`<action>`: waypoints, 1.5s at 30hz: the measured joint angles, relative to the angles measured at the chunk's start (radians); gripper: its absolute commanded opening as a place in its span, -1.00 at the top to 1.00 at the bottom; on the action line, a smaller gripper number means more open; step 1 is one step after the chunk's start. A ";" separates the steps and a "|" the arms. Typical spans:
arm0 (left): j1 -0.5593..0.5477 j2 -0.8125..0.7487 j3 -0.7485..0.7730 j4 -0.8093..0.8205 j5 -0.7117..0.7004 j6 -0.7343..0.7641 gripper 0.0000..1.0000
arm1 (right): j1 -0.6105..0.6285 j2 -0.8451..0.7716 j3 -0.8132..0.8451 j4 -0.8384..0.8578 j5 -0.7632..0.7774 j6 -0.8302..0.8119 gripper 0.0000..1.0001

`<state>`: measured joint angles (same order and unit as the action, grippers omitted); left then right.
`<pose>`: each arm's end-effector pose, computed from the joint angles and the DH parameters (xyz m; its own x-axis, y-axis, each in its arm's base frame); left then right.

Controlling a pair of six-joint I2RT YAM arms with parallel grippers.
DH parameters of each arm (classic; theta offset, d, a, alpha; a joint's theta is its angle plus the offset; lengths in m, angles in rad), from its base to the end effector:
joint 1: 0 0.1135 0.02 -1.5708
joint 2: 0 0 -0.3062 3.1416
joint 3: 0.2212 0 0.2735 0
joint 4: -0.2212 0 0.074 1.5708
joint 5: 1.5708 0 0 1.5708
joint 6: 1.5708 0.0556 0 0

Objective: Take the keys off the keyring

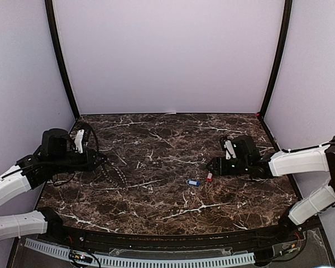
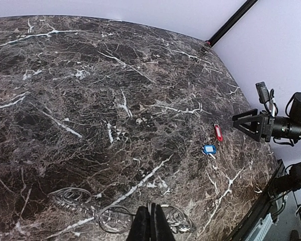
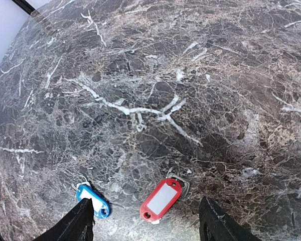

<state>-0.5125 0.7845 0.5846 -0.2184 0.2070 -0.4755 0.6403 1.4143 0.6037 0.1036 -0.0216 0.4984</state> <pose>0.1635 -0.1051 0.2835 -0.6094 -0.1712 -0.7742 0.4101 0.7676 -0.4925 0.2384 0.1791 0.1798 -0.7493 0.0377 -0.6611 -0.2872 0.8811 0.3758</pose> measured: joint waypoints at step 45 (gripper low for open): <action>0.105 0.930 0.378 0.414 0.094 0.187 -0.45 | -0.099 -0.192 0.064 0.065 -0.056 0.029 -0.99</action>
<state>-0.4076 1.7142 0.9623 0.1959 0.3012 -0.2882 0.5415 1.2224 0.6678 0.1688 -0.0772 0.5270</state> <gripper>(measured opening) 0.720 0.994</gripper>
